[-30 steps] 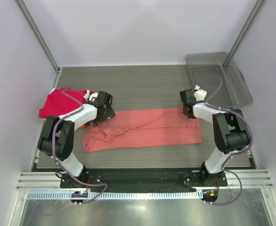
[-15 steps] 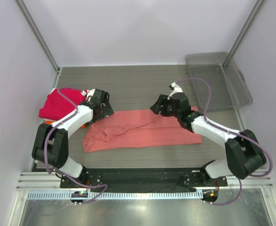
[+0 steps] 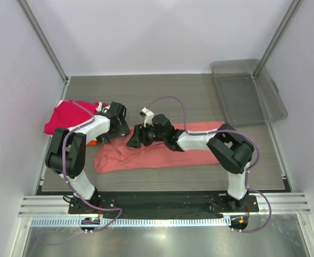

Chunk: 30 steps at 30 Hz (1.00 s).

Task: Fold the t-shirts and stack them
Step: Fold the tshirt

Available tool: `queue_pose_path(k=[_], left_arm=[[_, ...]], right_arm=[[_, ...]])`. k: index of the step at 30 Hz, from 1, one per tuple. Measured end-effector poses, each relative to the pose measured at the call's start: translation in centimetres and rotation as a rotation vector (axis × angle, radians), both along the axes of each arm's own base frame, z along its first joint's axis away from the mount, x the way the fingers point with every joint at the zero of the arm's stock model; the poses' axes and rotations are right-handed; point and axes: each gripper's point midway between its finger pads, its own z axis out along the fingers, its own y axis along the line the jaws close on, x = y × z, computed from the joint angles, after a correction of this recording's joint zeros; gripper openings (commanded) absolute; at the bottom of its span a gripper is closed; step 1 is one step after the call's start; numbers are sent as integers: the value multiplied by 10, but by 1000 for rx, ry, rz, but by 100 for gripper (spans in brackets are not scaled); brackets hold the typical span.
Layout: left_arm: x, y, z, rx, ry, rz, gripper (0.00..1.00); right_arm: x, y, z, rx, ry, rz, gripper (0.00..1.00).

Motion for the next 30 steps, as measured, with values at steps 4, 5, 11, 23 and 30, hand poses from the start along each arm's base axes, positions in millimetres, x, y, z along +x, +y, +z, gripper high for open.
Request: queue_pose_path(k=[4, 5, 11, 23, 30], left_arm=[[1, 0, -4, 6, 21, 1, 91], [2, 0, -4, 7, 24, 1, 91], [4, -1, -5, 10, 44, -2, 91], [10, -2, -5, 13, 58, -5, 92], [10, -2, -5, 16, 58, -10, 92]], right_arm=[[0, 19, -16, 5, -5, 40, 69], [-1, 22, -21, 0, -5, 48, 69], [-1, 35, -47, -13, 1, 93, 68], [-111, -18, -49, 41, 140, 315, 66], [-157, -50, -8, 78, 101, 369, 68]])
